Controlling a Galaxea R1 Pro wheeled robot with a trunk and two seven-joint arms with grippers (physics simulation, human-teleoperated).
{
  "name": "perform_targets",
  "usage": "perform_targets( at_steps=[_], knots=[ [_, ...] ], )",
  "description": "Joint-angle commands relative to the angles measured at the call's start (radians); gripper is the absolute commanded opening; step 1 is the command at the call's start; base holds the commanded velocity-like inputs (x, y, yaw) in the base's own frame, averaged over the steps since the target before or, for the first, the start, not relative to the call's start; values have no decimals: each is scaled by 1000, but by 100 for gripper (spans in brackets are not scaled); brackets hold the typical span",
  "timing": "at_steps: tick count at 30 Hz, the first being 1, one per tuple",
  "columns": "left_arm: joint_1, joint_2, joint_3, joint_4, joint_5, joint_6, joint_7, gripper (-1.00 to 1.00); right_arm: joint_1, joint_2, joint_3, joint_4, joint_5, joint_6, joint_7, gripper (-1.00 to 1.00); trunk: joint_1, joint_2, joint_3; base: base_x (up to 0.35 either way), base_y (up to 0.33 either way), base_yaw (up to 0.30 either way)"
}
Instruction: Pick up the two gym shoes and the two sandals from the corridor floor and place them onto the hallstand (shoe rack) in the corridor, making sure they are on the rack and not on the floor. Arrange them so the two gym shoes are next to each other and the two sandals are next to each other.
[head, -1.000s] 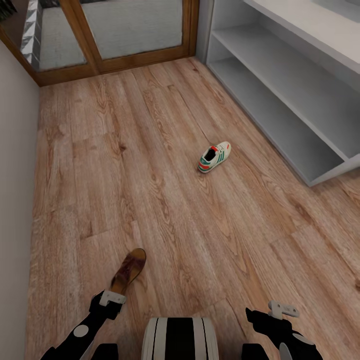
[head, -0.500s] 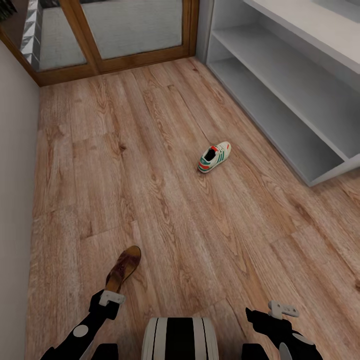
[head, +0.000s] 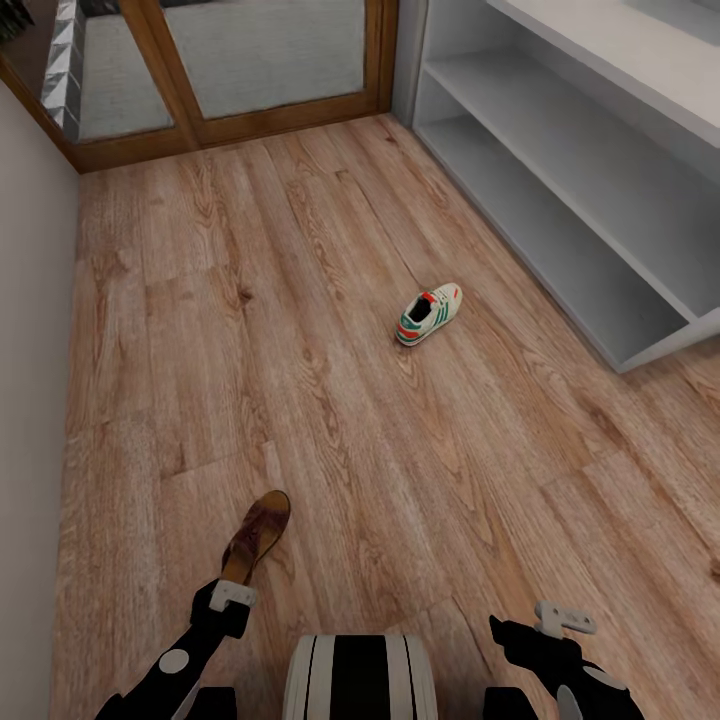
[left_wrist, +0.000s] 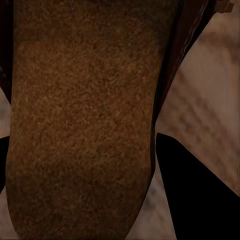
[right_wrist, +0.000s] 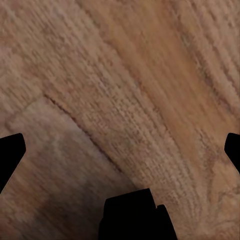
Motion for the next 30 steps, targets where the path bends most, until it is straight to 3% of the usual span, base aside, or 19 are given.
perform_targets(
  at_steps=[1,15,17,18,19,21,22,24,26,27,30],
  knots=[
    [0,0,-9,1,-14,-3,-4,-100,0,1,-1,-1,-11,4,-7,100,0,0,3,0,0,0],
    [0,0,-6,-57,-11,15,-1,-100,0,2,0,-1,-13,4,-6,100,-7,3,58,0,0,0],
    [0,3,-4,-92,-11,55,-1,-100,0,3,2,0,-13,4,-6,100,-8,4,65,0,0,0],
    [0,5,-3,-140,-11,119,-1,-100,0,3,10,0,-14,4,-5,100,-8,4,69,0,0,0],
    [0,6,-2,-159,-11,143,-1,-100,0,3,16,0,-14,4,-5,100,-8,4,73,0,0,0],
    [0,7,-2,-227,-11,215,-1,-100,0,3,46,0,-13,4,-6,100,-9,5,81,0,0,0],
    [0,7,-1,-358,-11,322,-1,-100,0,1,103,-1,-13,4,-8,100,-10,5,85,0,0,0],
    [0,6,-1,-440,-10,381,-1,-100,0,1,123,-1,-12,4,-8,100,-11,5,92,0,0,0],
    [0,5,-1,-491,-9,418,-1,-100,0,1,130,-1,-11,4,-8,100,-12,6,100,0,0,0],
    [0,3,-1,-565,-5,470,-2,-100,0,1,137,-1,-10,4,-9,100,-12,6,104,0,0,0],
    [0,0,-1,-679,8,537,-2,-100,0,0,141,-1,-10,4,-9,100,-13,7,116,0,0,0]
  ],
)
